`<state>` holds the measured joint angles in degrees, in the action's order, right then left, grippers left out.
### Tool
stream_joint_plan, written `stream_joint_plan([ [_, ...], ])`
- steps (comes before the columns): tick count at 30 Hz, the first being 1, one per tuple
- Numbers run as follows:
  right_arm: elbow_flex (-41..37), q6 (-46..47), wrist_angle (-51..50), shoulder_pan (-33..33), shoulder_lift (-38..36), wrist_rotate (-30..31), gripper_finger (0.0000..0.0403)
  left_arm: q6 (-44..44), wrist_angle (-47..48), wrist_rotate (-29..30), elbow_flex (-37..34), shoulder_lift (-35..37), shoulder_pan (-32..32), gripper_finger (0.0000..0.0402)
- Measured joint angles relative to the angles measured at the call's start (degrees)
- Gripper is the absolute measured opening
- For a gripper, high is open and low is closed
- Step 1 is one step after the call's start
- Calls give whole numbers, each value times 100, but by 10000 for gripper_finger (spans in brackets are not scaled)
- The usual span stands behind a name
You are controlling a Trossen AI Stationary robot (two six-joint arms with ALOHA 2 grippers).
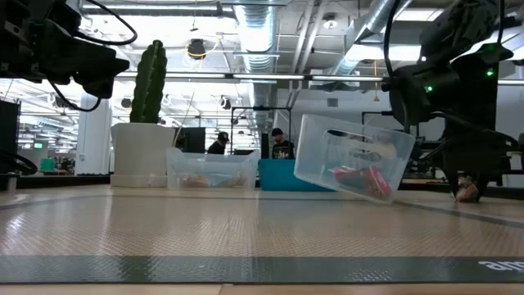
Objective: Pick and place Granola Bars by type
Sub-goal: Put the yellow granola bar into the top transparent bin
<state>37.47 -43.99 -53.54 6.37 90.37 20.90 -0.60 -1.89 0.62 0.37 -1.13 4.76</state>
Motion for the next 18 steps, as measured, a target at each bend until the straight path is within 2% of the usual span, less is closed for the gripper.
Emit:
stream_joint_plan([
  [5, 2, 3, 3, 0, 0, 39, 87, -2, 0, 0, -1, 0, -1, 135],
  [9, 96, 94, -41, 0, 0, 290, 86, -1, -1, 0, -1, 0, 0, 135],
  [18, 409, 167, -743, -2, -227, 363, 86, -1, 0, 0, 0, 0, 0, 135],
])
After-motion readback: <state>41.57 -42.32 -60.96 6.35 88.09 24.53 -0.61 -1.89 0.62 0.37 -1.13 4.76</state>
